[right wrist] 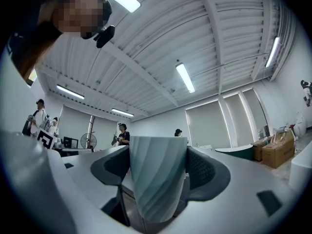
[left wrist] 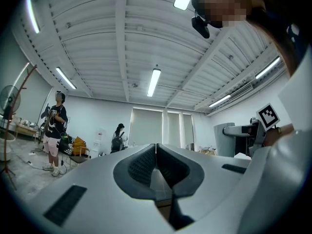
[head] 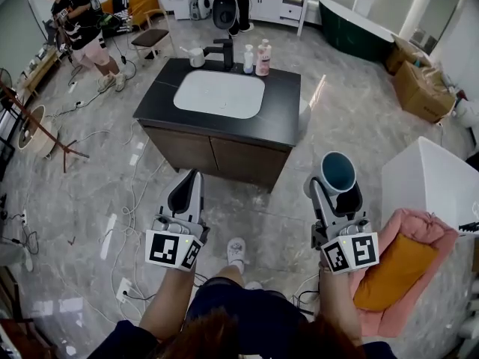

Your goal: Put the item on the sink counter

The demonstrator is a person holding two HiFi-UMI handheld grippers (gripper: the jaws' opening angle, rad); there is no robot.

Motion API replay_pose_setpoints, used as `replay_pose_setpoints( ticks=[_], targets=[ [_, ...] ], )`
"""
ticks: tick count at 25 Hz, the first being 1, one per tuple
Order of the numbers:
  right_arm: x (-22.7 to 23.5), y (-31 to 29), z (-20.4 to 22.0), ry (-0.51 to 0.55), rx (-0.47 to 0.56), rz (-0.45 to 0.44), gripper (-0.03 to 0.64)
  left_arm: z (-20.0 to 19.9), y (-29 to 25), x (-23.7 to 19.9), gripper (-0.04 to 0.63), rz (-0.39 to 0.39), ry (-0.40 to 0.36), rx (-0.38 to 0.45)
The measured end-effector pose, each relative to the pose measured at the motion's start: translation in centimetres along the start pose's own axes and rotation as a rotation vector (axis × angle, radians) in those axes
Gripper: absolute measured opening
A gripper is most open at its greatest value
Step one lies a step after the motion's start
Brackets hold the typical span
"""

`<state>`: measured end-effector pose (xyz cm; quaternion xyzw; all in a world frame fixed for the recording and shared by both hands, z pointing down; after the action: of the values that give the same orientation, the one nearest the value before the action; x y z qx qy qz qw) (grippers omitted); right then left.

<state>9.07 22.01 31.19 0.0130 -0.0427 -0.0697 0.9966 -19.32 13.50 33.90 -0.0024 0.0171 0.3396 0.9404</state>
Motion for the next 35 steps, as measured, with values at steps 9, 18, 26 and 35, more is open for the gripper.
replay_pose_setpoints(
  ticks=[9,18,26,35],
  targets=[
    [1.7,-11.4,-1.5,-0.006,0.041,0.013,0.368,-1.8,-10.4,-7.0,0.023,0.044,-0.013,0.021],
    [4.3,-18.5,-0.5,-0.022,0.005,-0.005,0.365,-0.7,-16.8,-10.0,0.023,0.034,0.008,-0.012],
    [9.0,-27.7,1.0,-0.02,-0.011,-0.14,0.36,-0.4,-24.3,-11.6,0.023,-0.061,0.008,-0.018],
    [15.7,-38.4,2.7,-0.016,-0.074,-0.349,0.36,-0.9,-34.6,-10.7,0.023,-0.185,0.0,-0.011]
  ],
)
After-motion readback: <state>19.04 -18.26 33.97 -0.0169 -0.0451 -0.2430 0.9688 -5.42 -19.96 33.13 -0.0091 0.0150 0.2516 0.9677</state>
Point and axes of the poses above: the fingertips, and each gripper's own axes: y backward along the fingers, x to its right, z out of its underside, the point moved 4 cm from there along y, backward along the fingers, and after that the axes turned 8 degrees about -x, right-handed, at the moved point
